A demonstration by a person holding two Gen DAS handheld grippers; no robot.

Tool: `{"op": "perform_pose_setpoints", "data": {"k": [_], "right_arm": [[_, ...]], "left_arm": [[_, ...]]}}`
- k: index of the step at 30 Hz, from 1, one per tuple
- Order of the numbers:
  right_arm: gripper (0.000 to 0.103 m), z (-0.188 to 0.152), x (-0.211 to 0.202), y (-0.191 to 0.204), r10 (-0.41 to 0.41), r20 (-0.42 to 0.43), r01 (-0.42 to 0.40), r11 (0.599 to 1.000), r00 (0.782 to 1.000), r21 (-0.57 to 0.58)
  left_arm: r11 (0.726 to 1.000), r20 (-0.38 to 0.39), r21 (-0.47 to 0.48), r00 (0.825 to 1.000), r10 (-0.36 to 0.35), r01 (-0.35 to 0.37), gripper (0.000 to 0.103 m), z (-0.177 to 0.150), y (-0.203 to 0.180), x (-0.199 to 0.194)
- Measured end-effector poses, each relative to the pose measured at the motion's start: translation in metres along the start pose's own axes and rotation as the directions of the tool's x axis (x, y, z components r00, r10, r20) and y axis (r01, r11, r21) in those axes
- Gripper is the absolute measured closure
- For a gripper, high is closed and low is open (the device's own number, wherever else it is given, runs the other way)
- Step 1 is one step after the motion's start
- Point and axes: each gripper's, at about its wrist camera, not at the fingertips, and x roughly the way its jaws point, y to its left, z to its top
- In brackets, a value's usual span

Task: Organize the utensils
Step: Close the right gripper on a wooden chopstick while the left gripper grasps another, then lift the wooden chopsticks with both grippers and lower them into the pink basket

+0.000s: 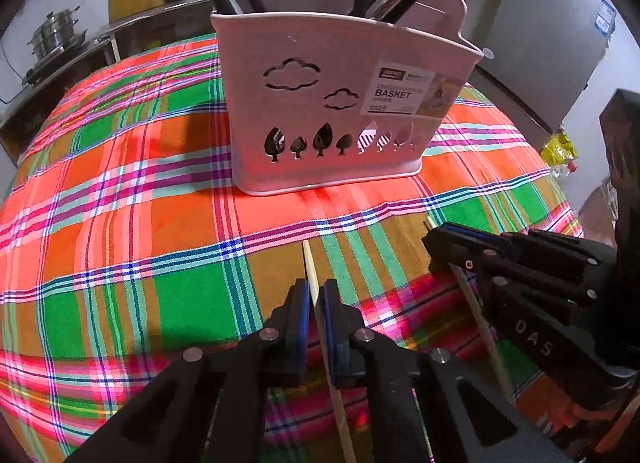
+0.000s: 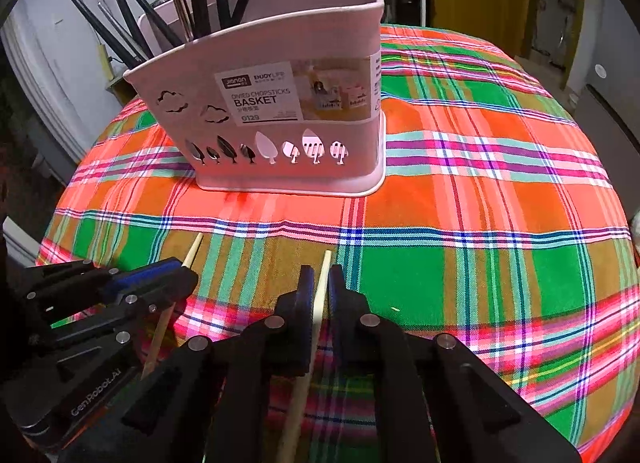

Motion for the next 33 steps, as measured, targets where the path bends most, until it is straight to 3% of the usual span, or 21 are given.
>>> {"op": "perform_pose_setpoints", "data": {"k": [6, 26, 33], "right_arm": [[0.098, 0.002, -0.011, -0.003, 0.028, 0.022, -0.028, 1.000, 0.999, 0.015], [0.098, 0.032, -0.088, 0.002, 0.065, 0.201, -0.064, 0.998, 0.977, -0.008], [0.098, 0.034, -0.101, 0.003, 0.063, 0.225, -0.061, 0.998, 0.972, -0.013]], "left_arm": [[0.999, 0.005, -0.045, 1.000, -0.029, 0.029, 0.098, 0.004, 0.011, -0.009], [0.996, 0.187, -0.012, 0.979, -0.080, 0.083, 0.098, 0.038, 0.012, -0.098], [0.993, 0.123, 0.002, 0.986, -0.114, 0.114, 0.098, 0.032, 0.009, -0.081]]}}
